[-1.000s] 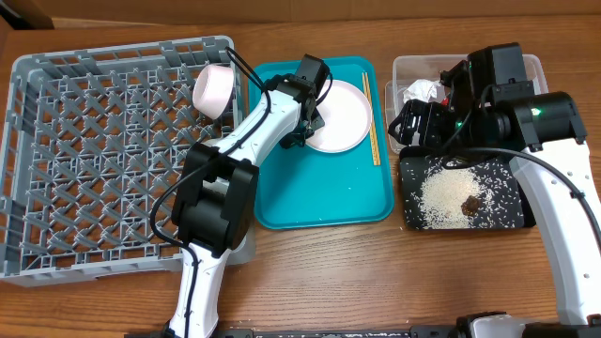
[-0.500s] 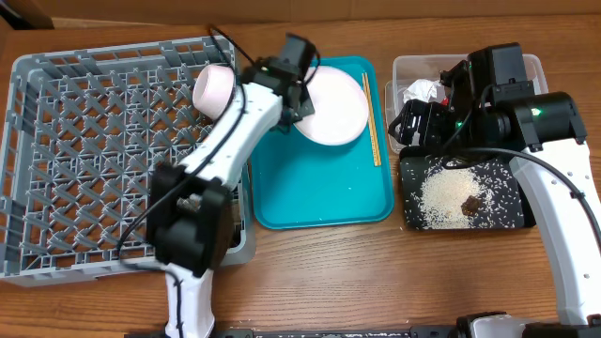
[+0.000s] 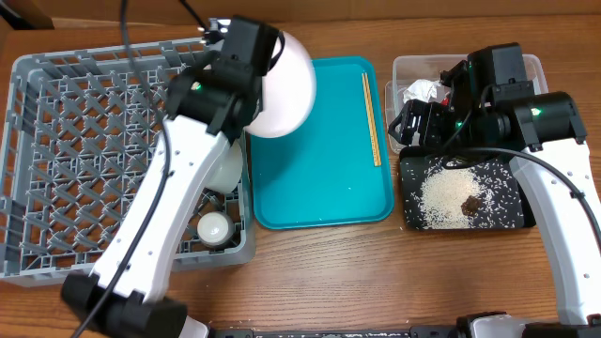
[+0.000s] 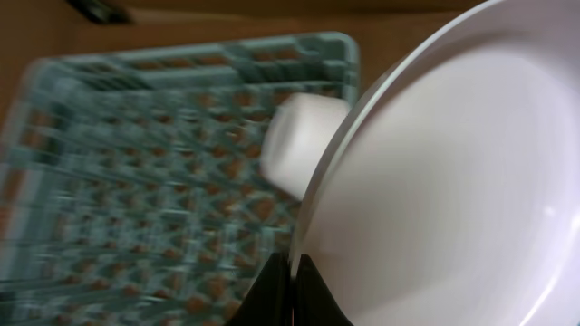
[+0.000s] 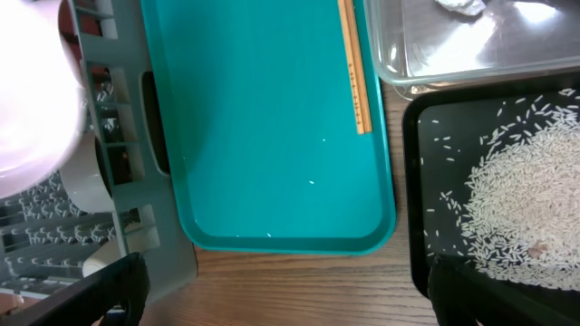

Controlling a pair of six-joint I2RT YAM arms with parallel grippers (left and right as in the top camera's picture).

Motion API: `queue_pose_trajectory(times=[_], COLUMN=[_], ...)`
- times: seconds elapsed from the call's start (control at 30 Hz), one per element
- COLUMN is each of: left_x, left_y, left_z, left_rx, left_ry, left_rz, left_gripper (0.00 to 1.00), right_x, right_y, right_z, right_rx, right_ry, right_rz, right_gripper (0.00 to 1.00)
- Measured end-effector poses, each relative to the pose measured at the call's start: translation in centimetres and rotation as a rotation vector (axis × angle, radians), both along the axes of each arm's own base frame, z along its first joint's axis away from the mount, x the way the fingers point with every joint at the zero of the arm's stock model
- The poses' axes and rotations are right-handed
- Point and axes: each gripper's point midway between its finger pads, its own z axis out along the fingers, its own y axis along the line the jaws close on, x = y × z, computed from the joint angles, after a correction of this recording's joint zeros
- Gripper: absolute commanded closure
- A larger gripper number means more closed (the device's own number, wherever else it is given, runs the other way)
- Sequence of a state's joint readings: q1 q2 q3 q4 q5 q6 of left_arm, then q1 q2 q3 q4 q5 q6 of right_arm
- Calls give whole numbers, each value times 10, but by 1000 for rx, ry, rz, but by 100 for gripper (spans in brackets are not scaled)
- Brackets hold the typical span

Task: Sort waste into correct bins and load items into the dishwasher
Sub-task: 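Lift the white plate off the tray toward the dish rack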

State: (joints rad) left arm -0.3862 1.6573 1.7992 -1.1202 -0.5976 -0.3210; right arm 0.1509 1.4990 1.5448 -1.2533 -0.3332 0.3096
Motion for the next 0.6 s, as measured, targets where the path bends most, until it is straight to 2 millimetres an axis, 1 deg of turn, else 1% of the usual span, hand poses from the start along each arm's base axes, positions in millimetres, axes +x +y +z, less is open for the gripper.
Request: queue_pose_trajectory(times=[0.03,0.07,0.1,0.13,0.2,0.3,0.43,0.6], left_x=[-3,-10,-11,-16,-22,-27,-30,-29], left_y=[9,25,30,42,59,75,88,115], left_z=[8,24,28,39,56,73,84,85], left_rx=[45,132,158,228,358,514,628,695], left_ry=[-16,-45,-53,-71,-87,-81,-47,9], left_rz=[17,56,68,104,155,193,211,271], left_gripper=[96,96,96,96,96,96,96,96], right_x=[0,0,0,0,0,0,0,0], right_y=[0,0,0,0,0,0,0,0], right_z=[0,0,0,0,0,0,0,0], right_rx=[0,0,0,0,0,0,0,0], right_ry=[0,0,0,0,0,0,0,0], right_rz=[0,0,0,0,0,0,0,0], right_gripper=[0,0,0,0,0,0,0,0])
